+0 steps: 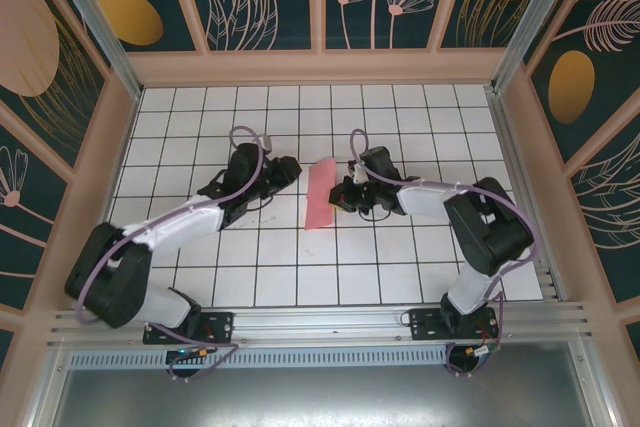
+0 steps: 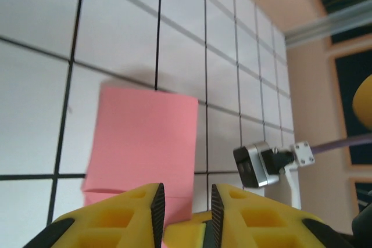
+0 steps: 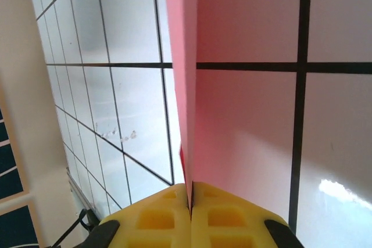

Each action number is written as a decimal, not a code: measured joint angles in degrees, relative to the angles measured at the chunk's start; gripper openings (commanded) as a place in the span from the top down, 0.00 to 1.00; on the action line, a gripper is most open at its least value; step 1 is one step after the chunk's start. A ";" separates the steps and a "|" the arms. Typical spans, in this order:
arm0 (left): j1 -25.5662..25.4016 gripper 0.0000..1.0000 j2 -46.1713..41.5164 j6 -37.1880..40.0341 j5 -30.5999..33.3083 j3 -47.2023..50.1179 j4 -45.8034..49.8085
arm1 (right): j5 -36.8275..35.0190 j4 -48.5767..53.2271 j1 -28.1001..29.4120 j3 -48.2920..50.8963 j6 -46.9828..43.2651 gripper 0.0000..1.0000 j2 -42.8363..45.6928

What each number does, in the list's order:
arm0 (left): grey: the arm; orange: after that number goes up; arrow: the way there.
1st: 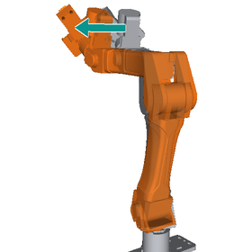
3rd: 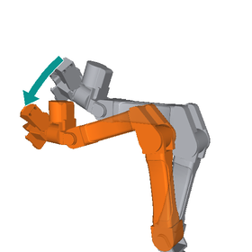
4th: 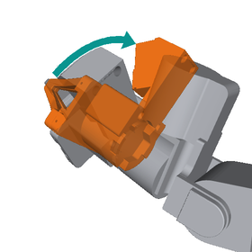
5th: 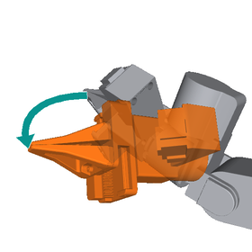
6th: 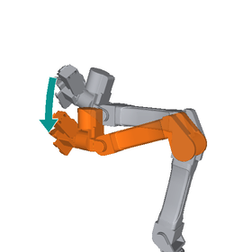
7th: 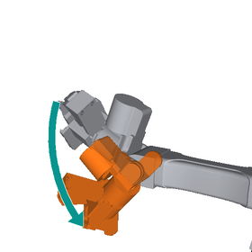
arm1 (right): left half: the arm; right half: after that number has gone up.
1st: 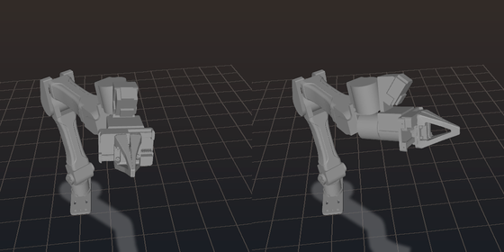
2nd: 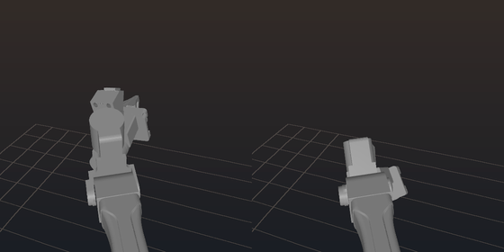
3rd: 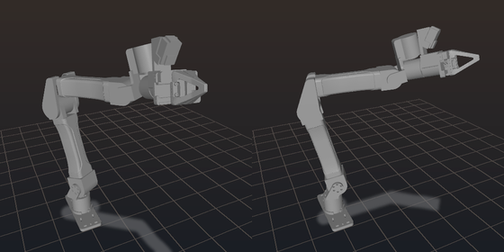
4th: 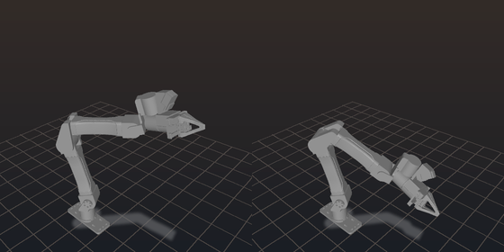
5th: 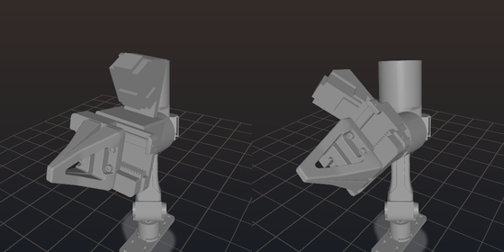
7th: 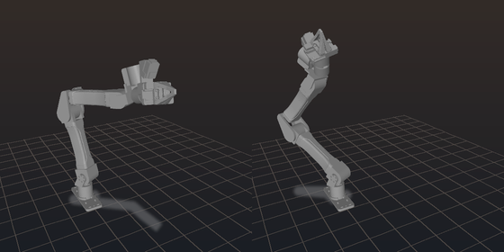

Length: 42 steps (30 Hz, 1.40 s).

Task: Fold a paper plane with a square sheet of paper (pick it up from the middle)
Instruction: Turn over the paper at the center of the table.

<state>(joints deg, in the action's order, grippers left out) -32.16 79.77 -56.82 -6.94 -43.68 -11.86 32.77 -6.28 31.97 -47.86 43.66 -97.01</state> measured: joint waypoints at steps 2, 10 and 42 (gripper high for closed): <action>0.00 0.65 -4.55 0.22 3.65 1.55 0.68 | -2.84 4.68 0.00 -1.77 -2.60 0.94 2.93; 0.00 0.43 -19.69 1.16 16.13 11.32 1.33 | -23.15 24.63 0.37 -12.37 -11.58 0.94 13.18; 0.00 0.23 -42.51 -0.85 34.93 20.17 9.79 | -42.73 44.70 20.55 -31.45 -10.75 0.36 -16.00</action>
<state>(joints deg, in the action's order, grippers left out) -32.16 37.26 -57.67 27.99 -23.51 -2.07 -9.96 38.41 52.51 -79.31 32.91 -113.01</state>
